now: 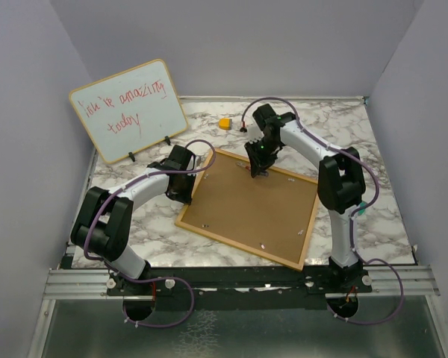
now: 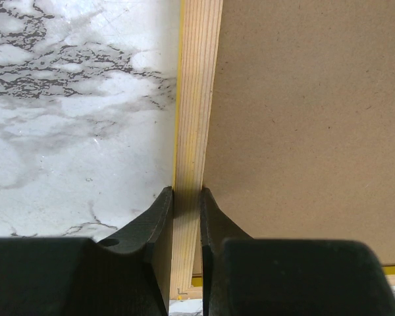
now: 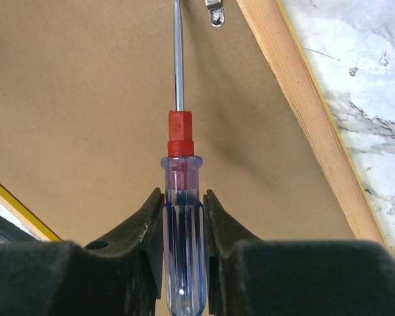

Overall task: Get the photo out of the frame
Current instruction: Release the photo frame item from the photo frame.

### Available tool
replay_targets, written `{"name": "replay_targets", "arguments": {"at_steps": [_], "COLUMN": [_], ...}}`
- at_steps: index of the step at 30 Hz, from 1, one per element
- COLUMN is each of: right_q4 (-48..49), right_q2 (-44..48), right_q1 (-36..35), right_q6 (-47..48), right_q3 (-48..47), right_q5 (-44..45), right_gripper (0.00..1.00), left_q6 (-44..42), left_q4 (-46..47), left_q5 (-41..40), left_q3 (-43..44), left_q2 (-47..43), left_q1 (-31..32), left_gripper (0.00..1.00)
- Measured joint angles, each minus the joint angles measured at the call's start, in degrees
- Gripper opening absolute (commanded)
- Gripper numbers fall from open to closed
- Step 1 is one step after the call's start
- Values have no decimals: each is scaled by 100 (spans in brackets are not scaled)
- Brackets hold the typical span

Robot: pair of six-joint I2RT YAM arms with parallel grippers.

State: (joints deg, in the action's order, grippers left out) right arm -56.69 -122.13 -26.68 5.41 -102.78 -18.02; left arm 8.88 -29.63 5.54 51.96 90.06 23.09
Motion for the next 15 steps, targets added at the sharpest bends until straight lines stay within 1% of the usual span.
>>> {"name": "replay_targets", "arguments": {"at_steps": [5,9,15], "right_q4": [20,210,645], "right_q2": [195,693,1534], "right_q1": [0,37,426], "right_q6": [-219,-601,-1318], "right_q3": [-4,35,507], "right_q5": [186,542,1545], "right_gripper": [0,0,1], "left_q6": [0,15,55], "left_q4": [0,46,127], "left_q5": [0,11,46], "left_q3": [0,-2,-83], "left_q2": [0,-2,-94], "left_q1": [0,0,17], "left_gripper": [28,41,49]}}
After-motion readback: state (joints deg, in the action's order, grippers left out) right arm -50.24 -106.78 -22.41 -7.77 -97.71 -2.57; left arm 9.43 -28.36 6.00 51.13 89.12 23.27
